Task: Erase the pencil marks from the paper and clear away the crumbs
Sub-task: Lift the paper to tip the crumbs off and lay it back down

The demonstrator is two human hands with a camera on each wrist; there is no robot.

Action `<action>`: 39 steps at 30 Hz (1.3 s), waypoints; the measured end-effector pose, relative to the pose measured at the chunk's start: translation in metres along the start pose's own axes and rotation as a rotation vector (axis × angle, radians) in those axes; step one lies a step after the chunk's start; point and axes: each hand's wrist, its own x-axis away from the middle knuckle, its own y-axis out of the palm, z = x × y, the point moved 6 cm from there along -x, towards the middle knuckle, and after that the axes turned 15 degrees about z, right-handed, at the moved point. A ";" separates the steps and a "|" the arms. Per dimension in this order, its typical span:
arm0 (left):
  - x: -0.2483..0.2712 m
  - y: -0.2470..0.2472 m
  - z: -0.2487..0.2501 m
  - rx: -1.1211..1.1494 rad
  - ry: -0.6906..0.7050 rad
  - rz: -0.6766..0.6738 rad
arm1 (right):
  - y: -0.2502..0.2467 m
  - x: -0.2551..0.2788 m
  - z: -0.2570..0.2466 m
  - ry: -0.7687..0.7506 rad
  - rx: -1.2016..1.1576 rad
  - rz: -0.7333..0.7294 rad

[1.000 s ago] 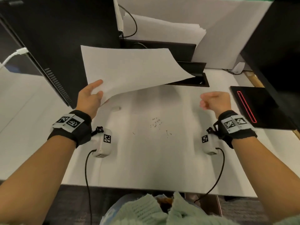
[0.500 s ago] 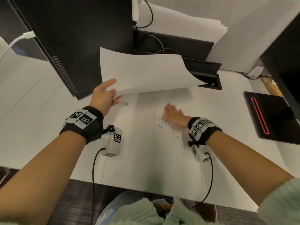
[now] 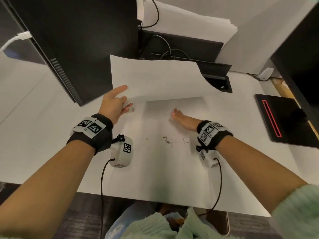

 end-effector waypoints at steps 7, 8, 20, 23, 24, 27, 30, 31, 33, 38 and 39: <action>0.000 -0.003 -0.007 0.004 0.000 -0.009 | 0.060 0.027 -0.006 -0.173 0.035 -0.273; 0.001 -0.002 -0.008 0.001 0.001 -0.011 | 0.057 0.033 -0.002 -0.142 -0.068 -0.254; 0.003 0.008 -0.015 0.025 -0.009 -0.037 | 0.037 0.041 0.052 0.174 0.081 0.184; 0.004 0.011 -0.019 0.014 -0.006 -0.044 | 0.070 0.060 0.014 0.041 0.002 0.072; 0.005 0.013 -0.020 0.010 -0.004 -0.047 | 0.076 0.064 0.002 0.015 -0.086 0.033; 0.007 0.015 -0.020 -0.001 0.001 -0.052 | 0.065 0.070 -0.010 0.060 -0.398 0.055; 0.007 0.010 -0.018 0.003 0.007 -0.046 | 0.027 0.071 0.012 0.154 -0.402 0.227; 0.007 0.008 -0.018 0.009 0.008 -0.043 | 0.017 0.070 0.020 0.192 -0.372 0.254; 0.008 0.004 -0.017 0.023 0.006 -0.037 | 0.009 0.067 0.030 0.249 -0.287 0.246; 0.007 0.003 -0.016 0.055 -0.011 -0.021 | 0.054 0.069 -0.002 0.072 -0.191 0.061; 0.007 0.003 -0.015 0.061 -0.017 -0.018 | 0.060 0.070 -0.005 0.031 -0.218 0.019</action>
